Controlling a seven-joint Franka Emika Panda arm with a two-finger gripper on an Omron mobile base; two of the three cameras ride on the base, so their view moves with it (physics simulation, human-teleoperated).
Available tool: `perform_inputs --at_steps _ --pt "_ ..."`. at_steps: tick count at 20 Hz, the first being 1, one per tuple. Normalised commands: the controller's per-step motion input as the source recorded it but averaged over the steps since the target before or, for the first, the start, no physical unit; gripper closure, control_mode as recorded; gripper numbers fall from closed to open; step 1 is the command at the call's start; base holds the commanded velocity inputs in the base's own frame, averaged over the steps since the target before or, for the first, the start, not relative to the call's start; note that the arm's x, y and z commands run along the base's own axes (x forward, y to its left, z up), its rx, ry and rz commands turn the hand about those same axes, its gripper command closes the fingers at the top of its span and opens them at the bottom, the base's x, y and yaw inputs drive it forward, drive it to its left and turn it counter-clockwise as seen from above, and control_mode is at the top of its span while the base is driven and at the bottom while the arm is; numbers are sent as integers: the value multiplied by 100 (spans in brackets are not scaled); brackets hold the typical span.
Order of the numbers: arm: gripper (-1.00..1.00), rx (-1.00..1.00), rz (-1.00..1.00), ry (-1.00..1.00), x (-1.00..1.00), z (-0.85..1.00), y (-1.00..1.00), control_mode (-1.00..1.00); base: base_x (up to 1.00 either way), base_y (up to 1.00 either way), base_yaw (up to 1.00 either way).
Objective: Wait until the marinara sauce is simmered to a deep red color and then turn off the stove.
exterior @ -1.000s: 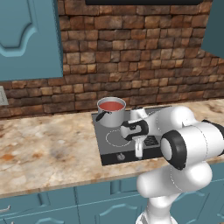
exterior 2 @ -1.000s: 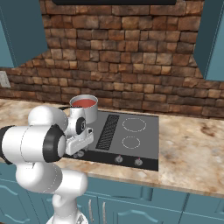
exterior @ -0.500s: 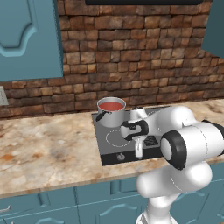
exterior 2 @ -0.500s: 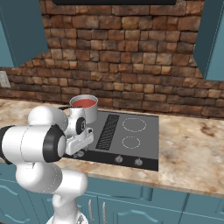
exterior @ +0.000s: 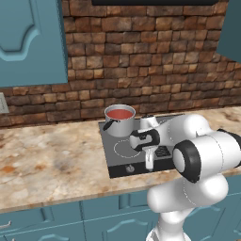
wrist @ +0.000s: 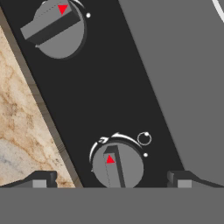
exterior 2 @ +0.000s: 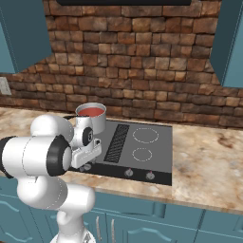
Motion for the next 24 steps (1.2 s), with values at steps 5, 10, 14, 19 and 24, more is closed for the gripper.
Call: perform_inputs --at_steps 5,10,14,19,24 --pt "-100 0 0 0 0 0 0 -100 0 0 0" --pt "-100 0 0 0 0 0 0 -100 0 0 0" --pt "-100 0 0 0 0 0 0 -100 0 0 0" --pt "-100 0 0 0 0 0 0 -100 0 0 0" --pt "-100 0 0 0 0 0 0 -100 0 0 0"
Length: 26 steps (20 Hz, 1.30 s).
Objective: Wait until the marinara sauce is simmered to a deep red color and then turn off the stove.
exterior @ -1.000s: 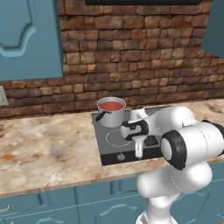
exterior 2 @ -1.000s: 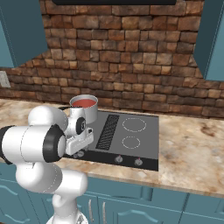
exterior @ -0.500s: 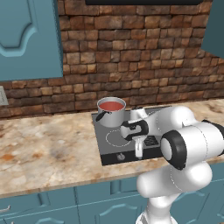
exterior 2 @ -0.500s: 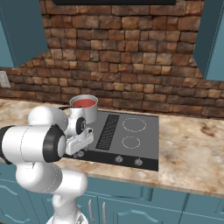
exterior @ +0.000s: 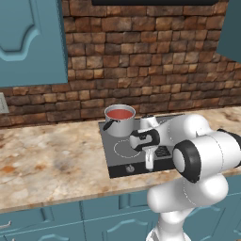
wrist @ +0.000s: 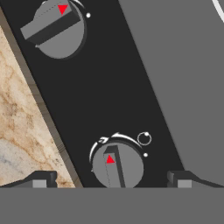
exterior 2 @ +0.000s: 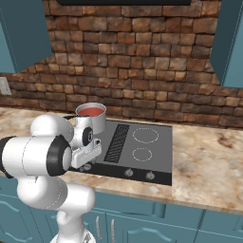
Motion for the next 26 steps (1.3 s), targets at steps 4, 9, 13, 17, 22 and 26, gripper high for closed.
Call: perform_inputs --at_steps 4,9,13,17,22,26 --pt "-100 0 0 0 0 0 0 -100 0 0 0" --pt "-100 0 0 0 0 0 0 -100 0 0 0" --pt "-100 0 0 0 0 0 0 -100 0 0 0" --pt "-100 0 0 0 0 0 0 -100 0 0 0" --pt "-100 0 0 0 0 0 0 -100 0 0 0" --pt "-100 0 0 0 0 0 0 -100 0 0 0"
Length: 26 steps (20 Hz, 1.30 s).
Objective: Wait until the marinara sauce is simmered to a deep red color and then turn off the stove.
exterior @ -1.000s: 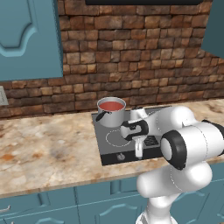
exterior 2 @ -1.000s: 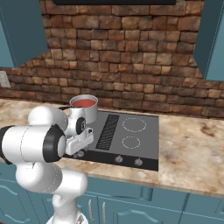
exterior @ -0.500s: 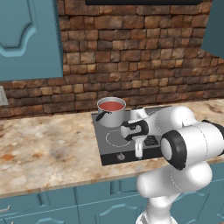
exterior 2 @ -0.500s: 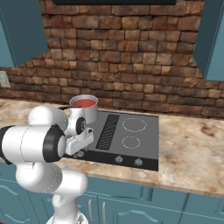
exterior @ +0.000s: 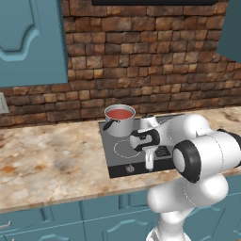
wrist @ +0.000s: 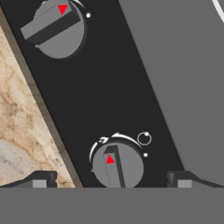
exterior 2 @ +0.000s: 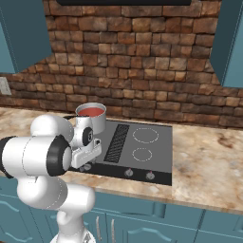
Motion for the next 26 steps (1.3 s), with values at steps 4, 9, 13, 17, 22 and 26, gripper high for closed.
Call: perform_inputs --at_steps 4,9,13,17,22,26 --pt "100 0 0 0 0 0 0 -100 0 0 0" --pt "100 0 0 0 0 0 0 -100 0 0 0" --pt "100 0 0 0 -6 -5 0 -100 0 0 0" --pt "100 0 -19 -1 -7 -16 2 -100 0 0 0" --pt "100 0 -31 -1 -3 -25 2 -100 0 0 0" --pt "100 0 -34 0 0 -43 12 -100 0 0 0"
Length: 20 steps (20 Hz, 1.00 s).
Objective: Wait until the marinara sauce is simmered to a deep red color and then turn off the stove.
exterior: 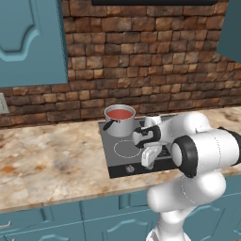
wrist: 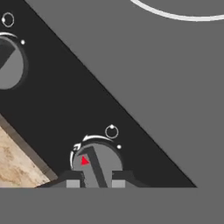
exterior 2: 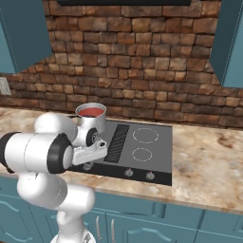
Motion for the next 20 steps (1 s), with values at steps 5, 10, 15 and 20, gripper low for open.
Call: perform_inputs --at_steps 5,10,15,20 --pt "100 -2 -37 -2 -6 -63 23 -100 0 0 0" --pt "100 0 -38 -4 -21 -85 24 -100 0 0 0" --pt "100 -5 -27 -2 -11 -81 23 -100 0 0 0" --pt "100 -9 -3 0 -3 -48 0 -100 0 0 0"
